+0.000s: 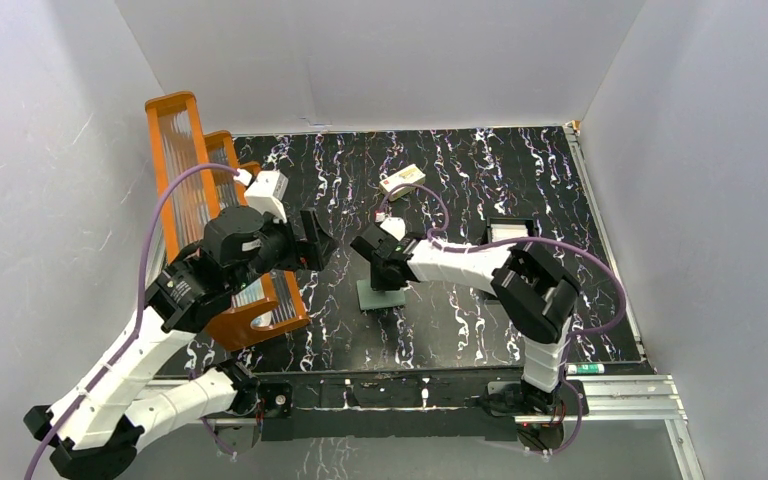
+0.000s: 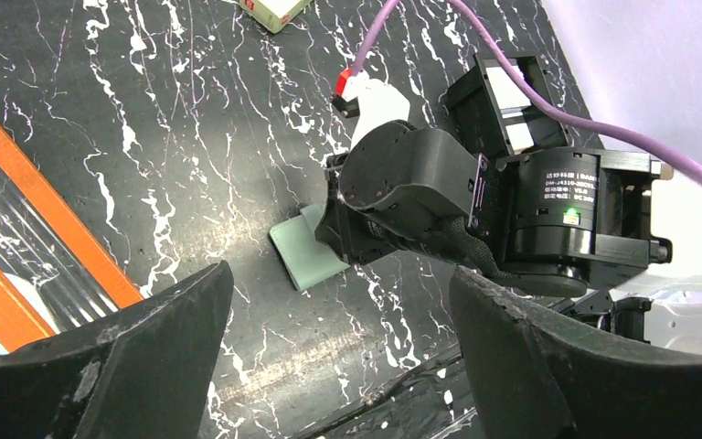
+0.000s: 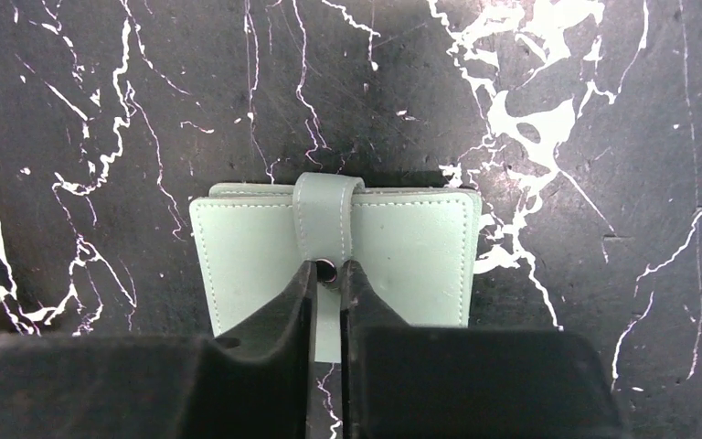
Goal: Put the credit cards into the card holder
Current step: Open the card holder at the center of the board.
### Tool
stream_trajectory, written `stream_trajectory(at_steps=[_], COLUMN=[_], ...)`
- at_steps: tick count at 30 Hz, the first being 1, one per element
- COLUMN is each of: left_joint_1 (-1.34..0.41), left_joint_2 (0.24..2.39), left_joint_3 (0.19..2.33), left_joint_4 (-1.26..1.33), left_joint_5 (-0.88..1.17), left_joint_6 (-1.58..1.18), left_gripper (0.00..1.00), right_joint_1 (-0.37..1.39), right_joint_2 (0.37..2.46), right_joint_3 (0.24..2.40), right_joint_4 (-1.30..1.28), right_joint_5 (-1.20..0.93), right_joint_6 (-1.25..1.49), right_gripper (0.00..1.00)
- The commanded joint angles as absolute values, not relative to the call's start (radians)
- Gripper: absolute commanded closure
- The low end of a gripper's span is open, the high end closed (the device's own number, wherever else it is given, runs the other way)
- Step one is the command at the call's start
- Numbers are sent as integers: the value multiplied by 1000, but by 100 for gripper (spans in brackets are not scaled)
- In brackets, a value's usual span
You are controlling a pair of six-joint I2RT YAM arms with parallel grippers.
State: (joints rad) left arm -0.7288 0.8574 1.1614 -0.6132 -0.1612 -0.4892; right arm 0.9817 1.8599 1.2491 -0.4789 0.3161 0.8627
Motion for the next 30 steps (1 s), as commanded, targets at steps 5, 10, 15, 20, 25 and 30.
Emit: stream_trajectory(at_steps=[5,10,15,20,25,30], left_joint_1=[-726,-727,-727,-727,-727,-728], left_joint_2=[917,947,976,967,1060,1094], left_joint_3=[1226,1216,1202,1108,1144,1133], left_joint_4=[-660,-656,-633,-442,-390,-375], left_joint_5=[-151,-112,-42,92,275,395], left_joint_6=[-514,-492,-458,-267,-119,-47], left_gripper=[20,22,26,28,33,30], right_joint_1=[982,968,924,882,882,880], right_joint_2=[1778,1632,1436,1167,1057,978], right_joint_3=[1200,1168,1113,1069,1082,1076], right_joint_4=[-448,-428,-369,-311,-296,-276], right_joint_5=[419,406,317,202,74,43], right_joint_6=[802,821,897,975,959,994], right_gripper=[100,100,100,100,100,100])
